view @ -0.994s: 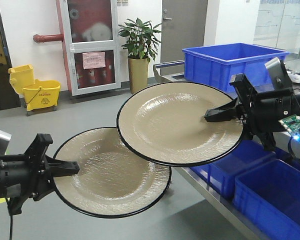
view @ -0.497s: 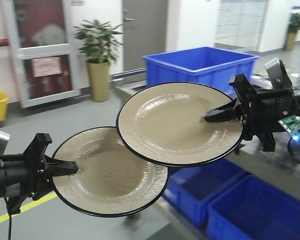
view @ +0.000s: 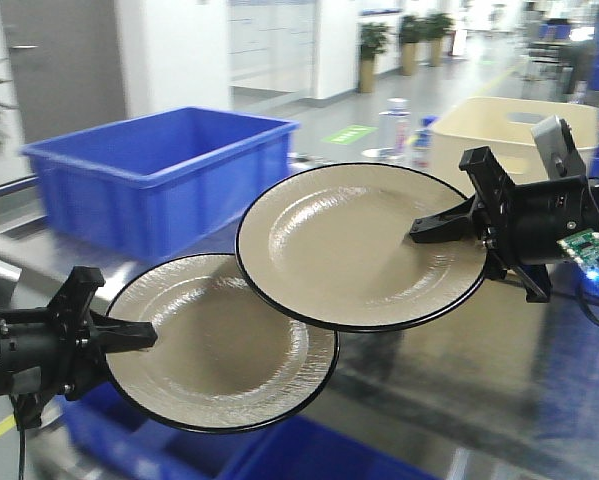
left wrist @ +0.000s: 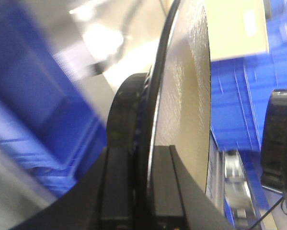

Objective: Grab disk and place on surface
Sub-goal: 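Hold both plates while the base drives to the steel counter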

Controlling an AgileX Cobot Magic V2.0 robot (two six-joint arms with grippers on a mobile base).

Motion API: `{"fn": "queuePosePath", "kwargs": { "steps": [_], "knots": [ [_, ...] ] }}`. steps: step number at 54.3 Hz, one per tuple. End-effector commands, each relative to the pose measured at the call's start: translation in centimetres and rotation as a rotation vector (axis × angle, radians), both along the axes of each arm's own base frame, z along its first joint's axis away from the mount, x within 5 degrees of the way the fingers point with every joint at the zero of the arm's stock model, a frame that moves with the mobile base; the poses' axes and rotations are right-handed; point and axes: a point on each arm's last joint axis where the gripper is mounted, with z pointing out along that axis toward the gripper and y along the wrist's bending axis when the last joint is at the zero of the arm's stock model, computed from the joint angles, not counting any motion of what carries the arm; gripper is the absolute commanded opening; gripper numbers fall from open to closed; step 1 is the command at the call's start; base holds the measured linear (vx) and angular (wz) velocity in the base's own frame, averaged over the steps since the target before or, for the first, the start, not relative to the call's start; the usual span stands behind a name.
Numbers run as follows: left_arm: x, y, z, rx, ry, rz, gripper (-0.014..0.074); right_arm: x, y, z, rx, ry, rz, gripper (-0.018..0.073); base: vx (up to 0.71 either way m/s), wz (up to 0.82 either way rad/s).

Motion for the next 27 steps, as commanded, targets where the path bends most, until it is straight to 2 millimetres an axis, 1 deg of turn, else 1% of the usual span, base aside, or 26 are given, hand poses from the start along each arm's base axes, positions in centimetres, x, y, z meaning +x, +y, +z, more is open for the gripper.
{"fn": "queuePosePath", "kwargs": {
  "steps": [1,13,27],
  "knots": [
    [-0.73,-0.44,3.26,-0.125,-0.071,-0.004,-0.0001,-1.13,0.06,3.93,0.115,-0.107,-0.033,-0.0005,0.32,-0.73],
    [-0.73,-0.44,3.26,-0.125,-0.071,-0.004,-0.0001,-1.13,0.06,3.93,0.115,-0.107,-0.033,-0.0005,0.28,-0.67],
    [-0.73,-0.44,3.26,-0.125,-0.071,-0.004,-0.0001,-1.13,0.06,3.93,0.115,-0.107,-0.033,-0.0005,0.2,-0.53]
  ]
}}
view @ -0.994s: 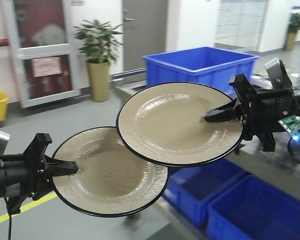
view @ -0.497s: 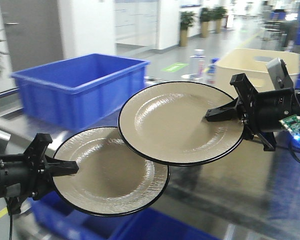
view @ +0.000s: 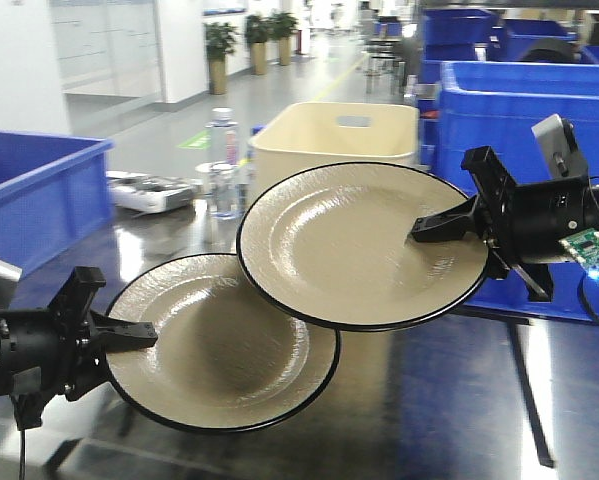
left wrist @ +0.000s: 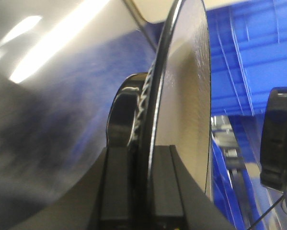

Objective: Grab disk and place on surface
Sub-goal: 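Hold both plates while the base drives to the steel counter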

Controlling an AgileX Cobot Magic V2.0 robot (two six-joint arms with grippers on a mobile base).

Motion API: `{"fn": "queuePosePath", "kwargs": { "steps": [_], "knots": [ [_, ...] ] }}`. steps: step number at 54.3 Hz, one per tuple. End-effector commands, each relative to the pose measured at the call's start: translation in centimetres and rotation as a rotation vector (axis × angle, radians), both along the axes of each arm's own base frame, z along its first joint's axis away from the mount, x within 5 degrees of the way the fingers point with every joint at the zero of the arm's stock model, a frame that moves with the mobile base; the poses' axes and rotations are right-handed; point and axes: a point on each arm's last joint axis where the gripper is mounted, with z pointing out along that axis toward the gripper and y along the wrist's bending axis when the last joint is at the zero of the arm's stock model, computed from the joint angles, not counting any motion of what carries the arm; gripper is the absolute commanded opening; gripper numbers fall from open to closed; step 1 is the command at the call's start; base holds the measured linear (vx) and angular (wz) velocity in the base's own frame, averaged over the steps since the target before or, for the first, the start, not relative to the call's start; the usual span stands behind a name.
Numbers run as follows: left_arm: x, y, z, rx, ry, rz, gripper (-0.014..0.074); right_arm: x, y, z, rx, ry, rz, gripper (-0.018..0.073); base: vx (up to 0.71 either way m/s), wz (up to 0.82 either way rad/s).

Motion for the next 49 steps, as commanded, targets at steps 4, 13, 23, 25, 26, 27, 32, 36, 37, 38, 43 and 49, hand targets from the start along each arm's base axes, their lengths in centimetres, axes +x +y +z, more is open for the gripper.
{"fn": "queuePosePath", "kwargs": {
  "steps": [4,13,23,25,26,27,32,36,37,38,43,49],
  "knots": [
    [-0.72,-0.44,3.26,-0.124,-0.071,-0.003,-0.0001,-1.16,0.08,3.92,0.115,-0.105,-0.03,-0.0005,0.17,-0.5],
    [-0.72,-0.44,3.26,-0.124,-0.071,-0.003,-0.0001,-1.16,0.08,3.92,0.115,-0.105,-0.03,-0.0005,0.14,-0.45],
    [-0.72,-0.44,3.26,-0.124,-0.071,-0.003,-0.0001,-1.16,0.08,3.92,0.115,-0.105,-0.03,-0.0005,0.1,-0.39],
    [-0.72,-0.44,3.26,-0.124,-0.071,-0.003,-0.0001,-1.16,0.08,3.92,0.115,-0.105,-0.03,-0.0005,0.08,-0.33],
    [-0.72,-0.44,3.26,-0.124,-0.071,-0.003,-0.0001,-1.16,0.08,3.92,0.115,-0.105,-0.03,-0.0005,0.08,-0.32],
    [-0.72,-0.44,3.26,-0.124,-0.071,-0.003,-0.0001,-1.16,0.08,3.92,0.115,-0.105,-0.03,-0.0005,0.08,-0.31],
    [-0.72,-0.44,3.26,-0.124,-0.071,-0.003,-0.0001,-1.16,0.08,3.92,0.115,-0.105,-0.03,-0.0005,0.07,-0.28],
    [-0.72,-0.44,3.26,-0.124,-0.071,-0.003,-0.0001,-1.16,0.08,3.92,0.115,-0.105,-0.03,-0.0005,0.06,-0.22],
    [-0.72,-0.44,3.26,-0.124,-0.071,-0.003,-0.0001,-1.16,0.08,3.92,0.115,-0.105,-0.03,-0.0005,0.05,-0.19],
    [-0.72,-0.44,3.26,-0.124,-0.071,-0.003,-0.0001,-1.16,0.08,3.92,0.115,-0.105,-0.03,-0.0005,0.05,-0.18],
    [-0.72,-0.44,3.26,-0.124,-0.071,-0.003,-0.0001,-1.16,0.08,3.92,0.115,-0.105,-0.03,-0.0005,0.03,-0.12],
    [-0.72,-0.44,3.26,-0.124,-0.071,-0.003,-0.0001,-1.16,0.08,3.92,0.115,-0.105,-0.03,-0.0005,0.01,-0.04]
  ]
}}
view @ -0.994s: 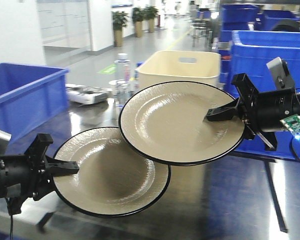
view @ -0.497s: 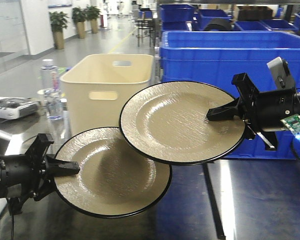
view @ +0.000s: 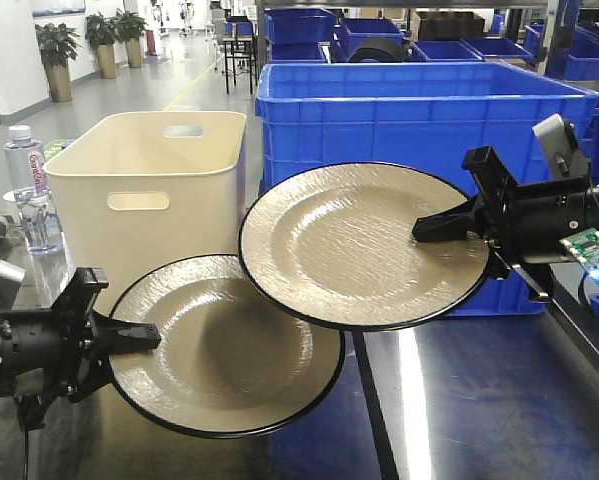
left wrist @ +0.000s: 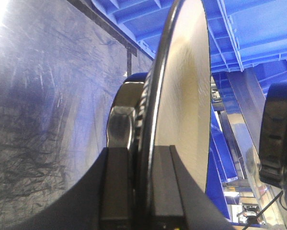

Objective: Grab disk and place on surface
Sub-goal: 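Hold both plates while the base drives to the steel counter, then lower the left gripper's plate onto the counter and release it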

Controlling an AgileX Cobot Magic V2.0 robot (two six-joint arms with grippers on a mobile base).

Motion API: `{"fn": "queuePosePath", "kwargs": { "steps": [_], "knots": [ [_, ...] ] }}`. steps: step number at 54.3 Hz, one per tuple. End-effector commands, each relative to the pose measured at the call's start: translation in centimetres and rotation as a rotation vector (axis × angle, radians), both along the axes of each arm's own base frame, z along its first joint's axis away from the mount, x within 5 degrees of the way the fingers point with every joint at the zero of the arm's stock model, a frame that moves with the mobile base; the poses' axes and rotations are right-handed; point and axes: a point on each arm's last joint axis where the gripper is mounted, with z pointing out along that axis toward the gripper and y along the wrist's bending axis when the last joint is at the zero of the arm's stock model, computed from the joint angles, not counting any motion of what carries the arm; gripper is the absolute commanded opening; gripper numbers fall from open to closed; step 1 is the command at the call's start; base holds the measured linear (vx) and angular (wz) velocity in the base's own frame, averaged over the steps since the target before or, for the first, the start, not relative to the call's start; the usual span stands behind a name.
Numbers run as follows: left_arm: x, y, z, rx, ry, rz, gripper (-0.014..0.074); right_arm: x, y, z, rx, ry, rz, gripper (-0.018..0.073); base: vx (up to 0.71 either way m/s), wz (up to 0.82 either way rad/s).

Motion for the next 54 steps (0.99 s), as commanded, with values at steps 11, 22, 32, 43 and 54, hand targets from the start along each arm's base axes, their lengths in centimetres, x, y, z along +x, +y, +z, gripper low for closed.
{"fn": "queuePosePath", "kwargs": {
  "steps": [11,22,32,43,54],
  "knots": [
    [-0.67,-0.35,3.25,-0.122,-0.072,0.005,-0.0001,-1.16,0.08,3.92,0.115,-0.105,-0.03,-0.0005,0.0,0.0],
    [-0.66,-0.35,3.28,-0.126,-0.072,0.006,-0.0001,-1.16,0.08,3.92,0.115,-0.105,-0.03,-0.0005,0.0,0.0],
    [-0.67,-0.35,3.28,-0.126,-0.072,0.005,-0.0001,-1.16,0.07,3.93,0.117,-0.105,-0.031,-0.0005,0.0,0.0],
    [-0.67,-0.35,3.28,-0.126,-0.072,0.005,-0.0001,-0.94,-0.09,4.01,0.119,-0.117,-0.059,-0.0005,0.0,0.0],
    [-0.03,0.09,2.31,-0.04,-0.064,0.051,-0.0001,-0.93,-0.09,4.03,0.12,-0.118,-0.061,-0.0005,0.0,0.0]
  ]
}}
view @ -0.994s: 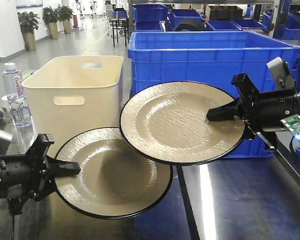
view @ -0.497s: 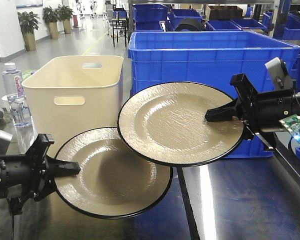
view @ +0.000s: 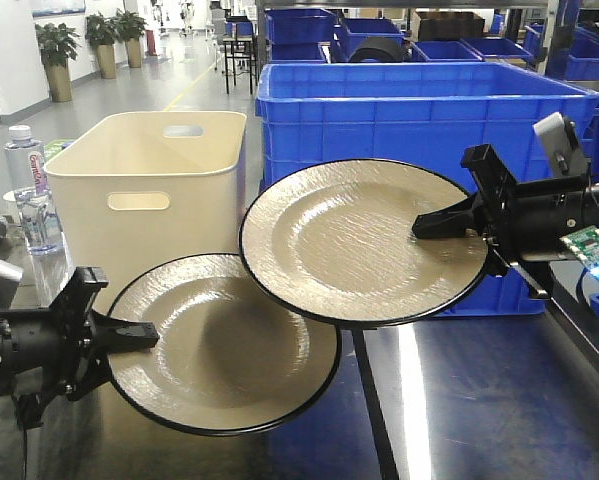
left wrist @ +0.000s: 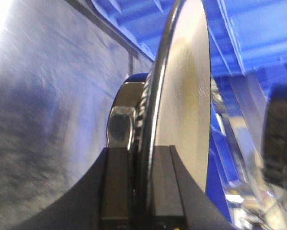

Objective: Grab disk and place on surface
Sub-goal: 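Lower the left gripper's plate onto the counter and release it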

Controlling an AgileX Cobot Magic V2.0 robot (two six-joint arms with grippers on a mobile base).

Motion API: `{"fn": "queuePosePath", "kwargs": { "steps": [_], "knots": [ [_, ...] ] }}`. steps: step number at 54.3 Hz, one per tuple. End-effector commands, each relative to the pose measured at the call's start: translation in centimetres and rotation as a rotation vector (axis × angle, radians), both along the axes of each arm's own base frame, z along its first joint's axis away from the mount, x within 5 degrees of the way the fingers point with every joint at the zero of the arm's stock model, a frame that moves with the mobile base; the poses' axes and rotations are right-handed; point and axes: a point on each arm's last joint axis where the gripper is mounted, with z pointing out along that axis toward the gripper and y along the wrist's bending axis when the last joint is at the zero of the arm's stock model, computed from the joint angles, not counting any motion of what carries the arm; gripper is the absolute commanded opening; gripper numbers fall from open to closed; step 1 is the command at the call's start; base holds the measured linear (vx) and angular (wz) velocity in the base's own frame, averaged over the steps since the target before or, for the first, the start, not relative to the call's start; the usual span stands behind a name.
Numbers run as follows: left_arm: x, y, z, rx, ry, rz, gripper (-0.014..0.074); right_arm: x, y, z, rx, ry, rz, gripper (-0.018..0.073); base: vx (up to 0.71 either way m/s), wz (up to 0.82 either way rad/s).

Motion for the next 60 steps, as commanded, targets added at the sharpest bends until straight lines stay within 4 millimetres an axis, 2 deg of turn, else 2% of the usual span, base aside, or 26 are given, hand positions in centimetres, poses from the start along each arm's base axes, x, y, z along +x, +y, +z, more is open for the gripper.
{"fn": "queuePosePath", "kwargs": {
  "steps": [1,22,33,41,53,60],
  "knots": [
    [-0.1,-0.1,2.0,-0.042,-0.05,0.022,-0.0001,-1.1,0.0,4.0,0.12,-0.108,-0.039,-0.0005,0.0,0.0],
    [1.7,-0.2,-2.1,0.036,0.075,-0.035,0.0004,-1.0,0.0,3.8,0.115,-0.106,-0.041,-0.0005,0.0,0.0],
    [1.9,-0.4,-3.2,0.033,0.115,-0.074,0.0051,-0.8,0.0,3.6,0.115,-0.098,-0.039,-0.0005,0.0,0.0],
    [1.8,-0.3,-3.6,0.078,0.123,-0.1,0.0179,-0.7,0.0,3.4,0.113,-0.094,-0.04,-0.0005,0.0,0.0],
    [1.5,0.1,-4.2,0.194,0.121,-0.134,0.0494,-0.3,0.0,3.0,0.112,-0.082,-0.039,-0.0003,0.0,0.0],
    [1.5,0.4,-4.1,0.194,0.117,-0.124,0.0619,-0.3,0.0,3.0,0.111,-0.082,-0.039,-0.0001,0.0,0.0]
  ]
}}
